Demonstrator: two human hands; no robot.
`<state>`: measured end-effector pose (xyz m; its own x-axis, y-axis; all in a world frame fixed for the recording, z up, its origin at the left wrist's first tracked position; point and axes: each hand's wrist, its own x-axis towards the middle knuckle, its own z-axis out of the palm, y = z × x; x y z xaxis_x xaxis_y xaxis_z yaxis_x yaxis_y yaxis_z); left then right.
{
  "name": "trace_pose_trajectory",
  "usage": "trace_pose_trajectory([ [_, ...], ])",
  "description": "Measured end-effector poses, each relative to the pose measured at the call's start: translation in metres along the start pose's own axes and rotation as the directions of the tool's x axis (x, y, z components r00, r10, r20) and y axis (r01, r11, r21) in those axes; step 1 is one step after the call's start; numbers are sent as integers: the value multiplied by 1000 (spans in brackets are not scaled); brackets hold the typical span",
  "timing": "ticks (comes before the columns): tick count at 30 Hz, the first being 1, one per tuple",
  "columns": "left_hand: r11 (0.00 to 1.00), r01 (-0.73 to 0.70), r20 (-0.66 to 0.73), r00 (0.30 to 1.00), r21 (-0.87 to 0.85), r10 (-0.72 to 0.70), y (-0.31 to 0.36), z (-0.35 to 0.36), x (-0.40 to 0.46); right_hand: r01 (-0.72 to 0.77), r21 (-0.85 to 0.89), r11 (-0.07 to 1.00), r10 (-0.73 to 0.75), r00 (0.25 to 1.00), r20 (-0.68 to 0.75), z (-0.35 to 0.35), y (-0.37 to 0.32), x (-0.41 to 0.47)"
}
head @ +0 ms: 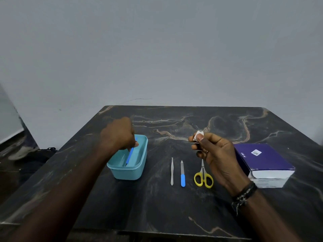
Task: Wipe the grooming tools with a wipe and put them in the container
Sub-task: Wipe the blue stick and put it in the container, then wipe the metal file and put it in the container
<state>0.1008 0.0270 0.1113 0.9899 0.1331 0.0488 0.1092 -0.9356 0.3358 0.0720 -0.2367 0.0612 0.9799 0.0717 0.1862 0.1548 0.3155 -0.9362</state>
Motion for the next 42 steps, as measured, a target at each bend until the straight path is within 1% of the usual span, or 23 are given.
trace_pose_trajectory([
  [5,972,45,38,998,233,-55,17,9,-4,0,-28,1000,0,1000,22,1,2,0],
  [8,958,35,58,997,285,-53,24,11,-9,10,-40,999,-9,999,35,0,3,-1],
  [9,955,30,34,999,296,-42,26,10,-12,12,-42,999,-11,999,38,0,3,-1],
  [10,949,25,-23,1000,313,-19,29,9,-17,14,-40,999,-12,999,40,0,3,-1],
  [12,945,-1,-176,982,326,62,37,6,-28,18,-31,999,-17,999,37,-1,3,-1],
  [14,958,-64,-271,952,278,142,48,6,-40,21,-18,1000,-20,999,29,-1,3,0],
  [15,967,-93,-276,948,236,159,53,8,-45,20,-14,1000,-19,1000,24,-2,4,1],
  [16,976,-119,-253,953,184,164,59,12,-51,19,-12,1000,-19,1000,19,-2,4,2],
  [18,985,-155,-162,973,76,165,69,23,-58,23,-15,1000,-22,1000,16,-1,4,2],
  [20,987,-158,-60,985,39,160,78,35,-62,29,-15,999,-29,999,16,-2,4,2],
  [24,989,-132,118,985,64,124,88,56,-62,47,-13,999,-47,999,8,-2,5,1],
  [26,990,-121,170,980,76,107,90,64,-61,50,-17,999,-50,999,8,-2,5,1],
  [30,989,-122,176,979,79,106,96,68,-62,52,-22,998,-51,999,10,-2,4,1],
  [34,985,-121,188,977,123,97,97,70,-59,47,-21,999,-47,999,8,-1,3,1],
  [36,985,-124,167,981,119,103,95,70,-58,46,-31,998,-46,999,7,-1,4,1],
  [38,985,-141,72,988,95,134,92,70,-56,47,-32,998,-47,999,3,-2,4,1],
  [39,986,-158,3,987,46,158,89,71,-54,46,-32,998,-46,999,-3,-1,4,1],
  [40,982,-187,-60,981,-31,185,87,72,-52,47,-30,998,-47,999,-11,-1,4,1],
  [41,963,-229,-112,970,-144,215,86,74,-49,50,-29,998,-50,999,-19,-1,5,2],
  [42,913,-276,-153,959,-299,240,85,76,-46,54,-30,998,-55,998,-28,-1,6,2],
])
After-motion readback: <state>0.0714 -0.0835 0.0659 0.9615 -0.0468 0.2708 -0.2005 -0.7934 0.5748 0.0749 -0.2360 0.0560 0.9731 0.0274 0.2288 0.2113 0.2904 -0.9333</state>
